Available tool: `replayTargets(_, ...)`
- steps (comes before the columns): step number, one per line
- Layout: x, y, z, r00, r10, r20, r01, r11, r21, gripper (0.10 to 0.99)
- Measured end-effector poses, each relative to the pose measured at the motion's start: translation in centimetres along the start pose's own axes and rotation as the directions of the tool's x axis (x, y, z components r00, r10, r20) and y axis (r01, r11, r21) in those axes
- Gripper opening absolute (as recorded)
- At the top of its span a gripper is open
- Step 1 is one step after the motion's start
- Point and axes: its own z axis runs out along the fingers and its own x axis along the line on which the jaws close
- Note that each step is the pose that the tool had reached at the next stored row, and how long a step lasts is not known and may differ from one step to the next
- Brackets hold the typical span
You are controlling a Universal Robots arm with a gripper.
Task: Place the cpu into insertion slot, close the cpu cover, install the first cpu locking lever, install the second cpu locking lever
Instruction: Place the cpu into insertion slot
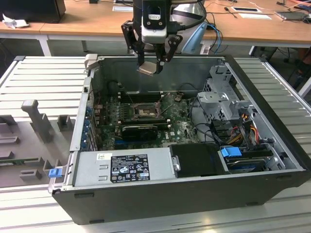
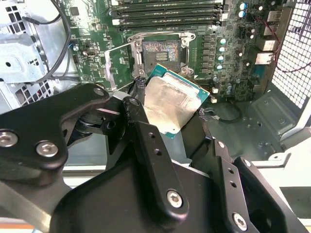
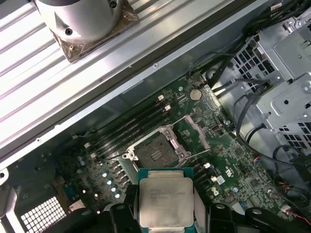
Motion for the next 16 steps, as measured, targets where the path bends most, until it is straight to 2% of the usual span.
replayTargets(7, 0.0, -0.01, 0.05, 0.9987, 0.05, 0.0044, -0.05, 0.9987, -0.001, 0.541)
replayTargets(16, 0.0, -0.01, 0.11, 0.9935, 0.113, 0.0099, -0.113, 0.9936, -0.003, 0.541)
